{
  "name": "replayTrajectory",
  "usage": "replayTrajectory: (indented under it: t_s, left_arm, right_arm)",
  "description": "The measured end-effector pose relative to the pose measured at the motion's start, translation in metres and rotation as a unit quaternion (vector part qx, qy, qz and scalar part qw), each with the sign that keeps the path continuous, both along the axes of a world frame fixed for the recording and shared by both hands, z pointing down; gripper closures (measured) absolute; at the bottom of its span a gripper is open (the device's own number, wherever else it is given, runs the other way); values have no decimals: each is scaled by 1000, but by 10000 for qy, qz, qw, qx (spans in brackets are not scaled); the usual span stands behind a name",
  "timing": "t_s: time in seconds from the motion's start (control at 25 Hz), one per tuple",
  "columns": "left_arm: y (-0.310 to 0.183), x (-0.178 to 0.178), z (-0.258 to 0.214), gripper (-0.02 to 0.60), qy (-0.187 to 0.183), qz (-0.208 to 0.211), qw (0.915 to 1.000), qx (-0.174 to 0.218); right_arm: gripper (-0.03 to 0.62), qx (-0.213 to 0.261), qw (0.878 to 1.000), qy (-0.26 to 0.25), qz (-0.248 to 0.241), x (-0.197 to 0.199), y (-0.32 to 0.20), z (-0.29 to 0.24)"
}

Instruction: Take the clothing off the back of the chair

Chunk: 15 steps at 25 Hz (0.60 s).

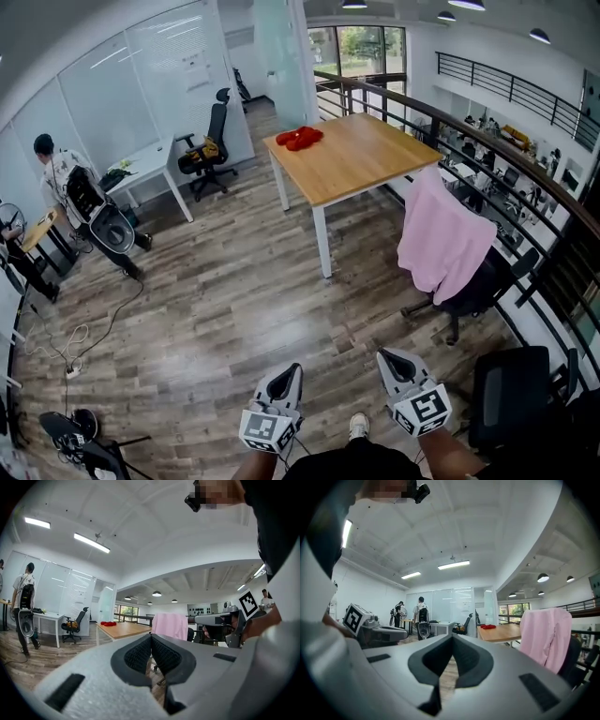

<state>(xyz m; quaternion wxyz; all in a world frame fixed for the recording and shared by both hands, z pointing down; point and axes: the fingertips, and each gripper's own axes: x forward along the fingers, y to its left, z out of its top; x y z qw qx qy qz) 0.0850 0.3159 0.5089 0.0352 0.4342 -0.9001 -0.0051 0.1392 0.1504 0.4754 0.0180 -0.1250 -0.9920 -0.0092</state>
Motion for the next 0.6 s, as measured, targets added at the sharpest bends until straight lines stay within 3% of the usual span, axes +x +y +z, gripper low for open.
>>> replayTrajectory:
  t_s: [0.6]
  left_arm:
    - [-117, -70, -11, 565, -221, 346, 9990, -146]
  right_arm:
    - [591, 36, 9996, -78, 252, -57, -112, -2]
